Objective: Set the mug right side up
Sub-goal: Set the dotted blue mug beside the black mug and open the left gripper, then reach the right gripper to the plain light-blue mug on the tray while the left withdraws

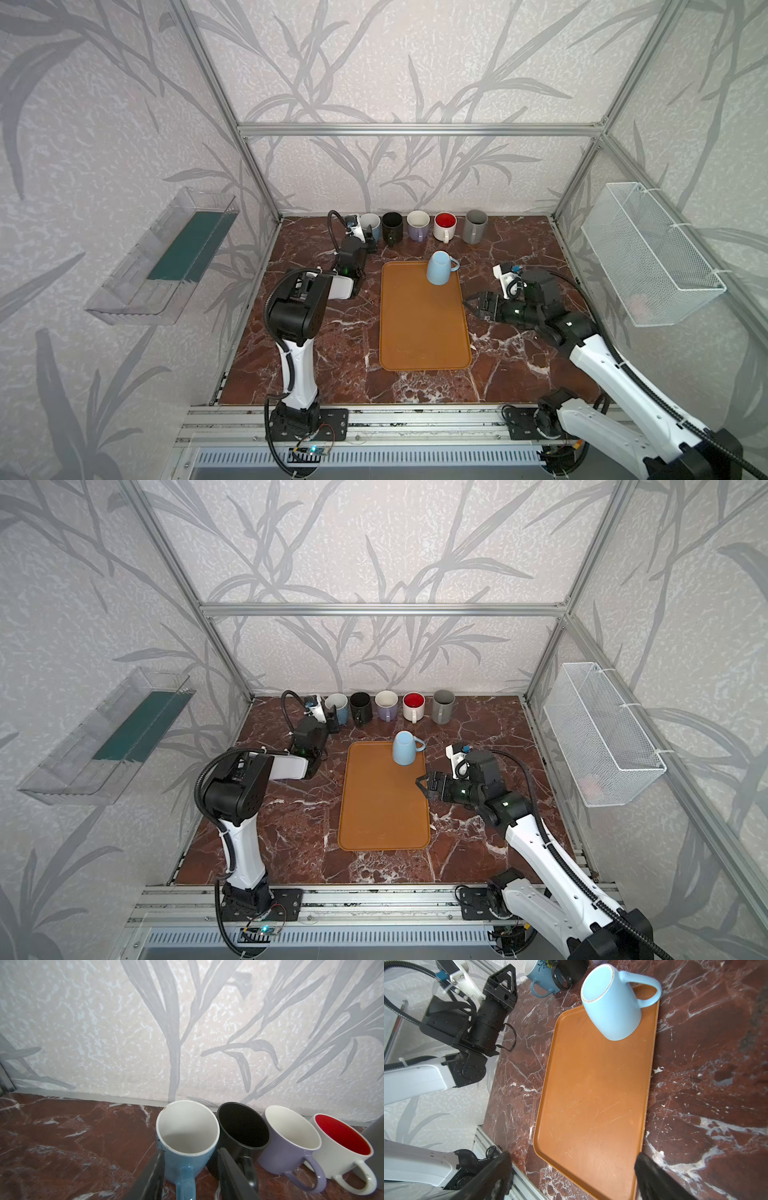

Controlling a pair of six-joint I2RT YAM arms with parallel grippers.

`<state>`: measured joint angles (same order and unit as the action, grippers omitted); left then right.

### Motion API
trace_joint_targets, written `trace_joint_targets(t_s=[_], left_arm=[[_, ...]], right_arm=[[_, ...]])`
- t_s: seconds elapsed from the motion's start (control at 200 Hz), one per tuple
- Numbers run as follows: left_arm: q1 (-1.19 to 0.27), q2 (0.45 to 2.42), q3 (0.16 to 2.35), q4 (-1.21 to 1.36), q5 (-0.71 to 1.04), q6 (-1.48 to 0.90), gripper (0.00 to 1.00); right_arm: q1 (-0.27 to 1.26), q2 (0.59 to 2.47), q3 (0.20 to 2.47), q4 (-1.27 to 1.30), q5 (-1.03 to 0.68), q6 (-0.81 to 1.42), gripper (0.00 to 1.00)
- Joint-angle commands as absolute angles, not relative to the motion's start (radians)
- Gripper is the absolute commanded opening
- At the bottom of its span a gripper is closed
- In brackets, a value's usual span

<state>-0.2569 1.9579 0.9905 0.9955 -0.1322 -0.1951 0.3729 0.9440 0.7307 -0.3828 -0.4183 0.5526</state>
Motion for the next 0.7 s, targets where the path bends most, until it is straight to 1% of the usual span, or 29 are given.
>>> trace_joint_targets(t_s=[0.0,0.11,0.205,0.315,0.38,0.435,0.5,0.625,0.66,0.695], left_arm=[[-0.264,1.881,0.946,0.986,-0.134,-0.21,0.45],[-0.267,1.816,0.905,0.966,-0.143,-0.219,0.46],[-0.274,1.747,0.885,0.881,-0.152,-0.224,0.47],[-0.284,1.656,0.9,0.672,-0.187,-0.248,0.47],[-0.285,1.604,0.912,0.537,-0.18,-0.271,0.46],[-0.289,1.559,0.905,0.462,-0.18,-0.287,0.46],[-0.29,1.503,0.879,0.413,-0.166,-0.306,0.47],[-0.293,1.396,0.842,0.308,-0.15,-0.35,0.49],[-0.295,1.37,0.837,0.269,-0.142,-0.36,0.49],[-0.295,1.346,0.83,0.252,-0.104,-0.351,0.49]], right_arm=[[0.369,0.961,0.765,-0.423,-0.391,0.473,0.93],[0.37,0.987,0.792,-0.454,-0.366,0.406,0.93],[0.369,1.03,0.868,-0.522,-0.303,0.281,0.93],[0.37,1.09,0.949,-0.548,-0.235,0.165,0.93],[0.37,1.132,0.98,-0.536,-0.231,0.094,0.93],[0.37,1.183,1.01,-0.529,-0.197,0.045,0.93],[0.37,1.251,1.047,-0.524,-0.202,-0.042,0.92],[0.355,1.406,1.145,-0.527,-0.073,-0.084,0.91],[0.339,1.445,1.166,-0.513,-0.089,-0.077,0.9],[0.321,1.482,1.187,-0.496,-0.153,-0.068,0.9]])
